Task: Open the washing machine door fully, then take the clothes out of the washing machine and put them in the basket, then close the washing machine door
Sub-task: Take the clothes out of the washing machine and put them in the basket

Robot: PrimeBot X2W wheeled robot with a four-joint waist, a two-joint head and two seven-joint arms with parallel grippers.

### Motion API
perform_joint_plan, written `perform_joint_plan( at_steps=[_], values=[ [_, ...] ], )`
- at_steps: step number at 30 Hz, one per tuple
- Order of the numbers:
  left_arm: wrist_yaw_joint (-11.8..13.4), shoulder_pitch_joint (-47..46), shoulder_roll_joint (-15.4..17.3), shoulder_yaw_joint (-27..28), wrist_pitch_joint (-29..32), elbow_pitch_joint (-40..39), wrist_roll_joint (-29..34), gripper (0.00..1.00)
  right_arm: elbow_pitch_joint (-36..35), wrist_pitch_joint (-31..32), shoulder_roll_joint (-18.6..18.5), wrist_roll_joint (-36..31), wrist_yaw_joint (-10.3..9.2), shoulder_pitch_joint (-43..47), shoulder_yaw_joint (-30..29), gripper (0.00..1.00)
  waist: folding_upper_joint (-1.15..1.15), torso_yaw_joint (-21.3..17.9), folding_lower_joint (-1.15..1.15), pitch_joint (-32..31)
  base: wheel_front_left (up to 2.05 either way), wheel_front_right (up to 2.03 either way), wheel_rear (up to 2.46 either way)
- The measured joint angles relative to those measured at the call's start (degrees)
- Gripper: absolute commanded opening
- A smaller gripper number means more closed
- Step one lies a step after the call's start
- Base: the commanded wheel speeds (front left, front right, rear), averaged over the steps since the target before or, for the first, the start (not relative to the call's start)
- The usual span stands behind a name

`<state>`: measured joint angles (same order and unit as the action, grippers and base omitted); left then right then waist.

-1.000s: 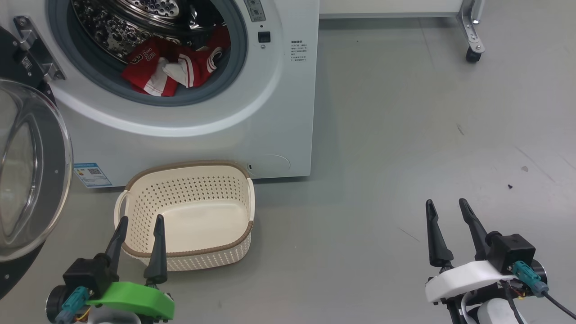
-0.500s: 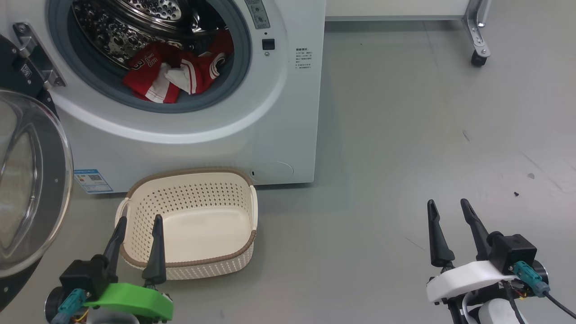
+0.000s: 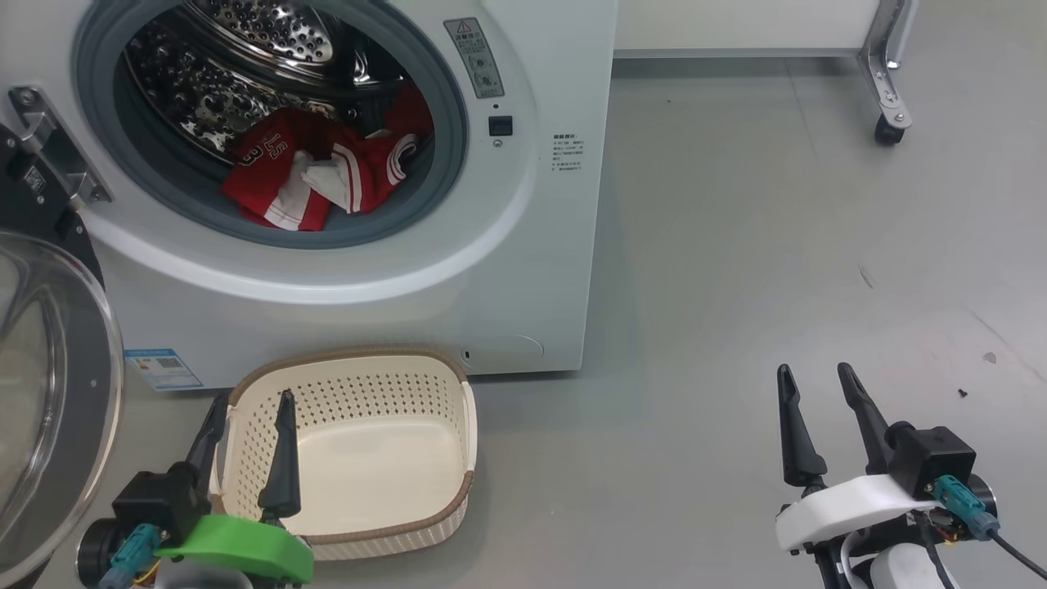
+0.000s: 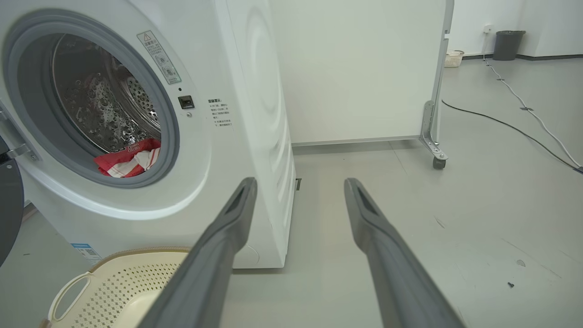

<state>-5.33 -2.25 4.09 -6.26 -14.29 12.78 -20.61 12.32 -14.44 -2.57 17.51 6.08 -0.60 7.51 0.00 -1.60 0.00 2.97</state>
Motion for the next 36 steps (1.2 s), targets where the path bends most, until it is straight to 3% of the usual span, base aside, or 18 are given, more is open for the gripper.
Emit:
perform_joint_plan(
  at_steps=[16, 36],
  values=[
    [-0.09, 0.08, -0.24, -0.53, 0.00, 0.56, -1.51, 1.00, 0.16, 0.00, 0.01, 0.00, 0.00, 0.01, -0.05, 1.00, 0.00, 0.46, 0.00, -0.16, 0.82, -0.82, 0.00],
    [-0.09, 0.12, -0.25, -0.65, 0.00, 0.59, -0.98, 1.00, 0.29, 0.00, 0.03, 0.00, 0.33, 0.01, -0.07, 1.00, 0.00, 0.37, 0.00, 0.17, 0.14, -0.14, 0.00]
  ],
)
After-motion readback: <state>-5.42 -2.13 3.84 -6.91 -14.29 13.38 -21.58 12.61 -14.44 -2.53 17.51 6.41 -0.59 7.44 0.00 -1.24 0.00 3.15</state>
